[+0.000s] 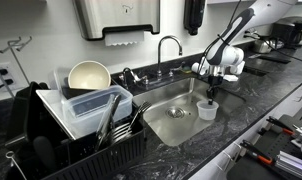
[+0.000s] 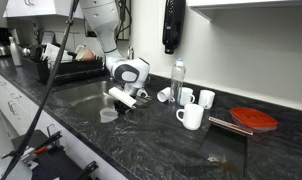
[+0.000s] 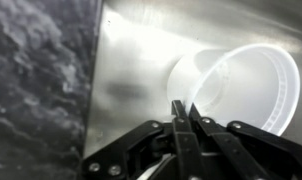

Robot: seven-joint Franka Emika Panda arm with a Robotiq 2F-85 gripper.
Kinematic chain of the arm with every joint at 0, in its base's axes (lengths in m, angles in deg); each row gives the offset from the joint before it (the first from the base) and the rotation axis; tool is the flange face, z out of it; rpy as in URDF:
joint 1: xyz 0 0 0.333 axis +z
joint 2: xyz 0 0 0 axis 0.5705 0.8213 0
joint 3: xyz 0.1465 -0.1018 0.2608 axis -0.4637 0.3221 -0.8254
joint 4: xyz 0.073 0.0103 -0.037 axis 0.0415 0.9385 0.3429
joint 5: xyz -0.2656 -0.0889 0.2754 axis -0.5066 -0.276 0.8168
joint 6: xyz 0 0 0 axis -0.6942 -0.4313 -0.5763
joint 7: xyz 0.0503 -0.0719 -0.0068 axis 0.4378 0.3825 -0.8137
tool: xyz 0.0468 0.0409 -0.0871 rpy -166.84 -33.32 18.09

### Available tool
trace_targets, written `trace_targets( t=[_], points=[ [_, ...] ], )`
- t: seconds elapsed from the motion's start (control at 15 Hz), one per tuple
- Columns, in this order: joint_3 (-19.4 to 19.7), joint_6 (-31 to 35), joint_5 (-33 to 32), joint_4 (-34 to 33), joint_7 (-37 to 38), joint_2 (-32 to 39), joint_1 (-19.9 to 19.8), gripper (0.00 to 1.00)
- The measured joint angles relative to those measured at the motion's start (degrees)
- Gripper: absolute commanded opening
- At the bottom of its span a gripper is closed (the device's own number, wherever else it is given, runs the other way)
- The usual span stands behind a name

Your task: Put the clear bowl in the sink

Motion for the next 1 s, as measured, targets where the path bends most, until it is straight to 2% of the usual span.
trace_targets(
  t=[0.07,0.33,0.53,0.6,0.73,0.8,1.0],
  points=[
    [-0.2,0.0,0.0,-0.6,-0.2,0.3,-0.2,0.33],
    [-1.2,-0.4,0.0,-2.1,-0.8,0.4,-0.8,0.61],
    [-1.6,-2.3,0.0,-2.0,-1.5,-2.2,-1.0,0.83],
    [-1.6,-4.4,0.0,-1.7,-1.7,-4.3,-1.3,0.64],
    [-1.4,-5.2,0.0,-1.3,-1.6,-5.9,-1.3,0.78],
    [-1.4,-5.0,0.0,-1.4,-1.6,-5.2,-1.2,0.82],
    [-1.4,-4.7,0.0,-1.6,-1.6,-3.9,-1.1,0.83]
  ],
)
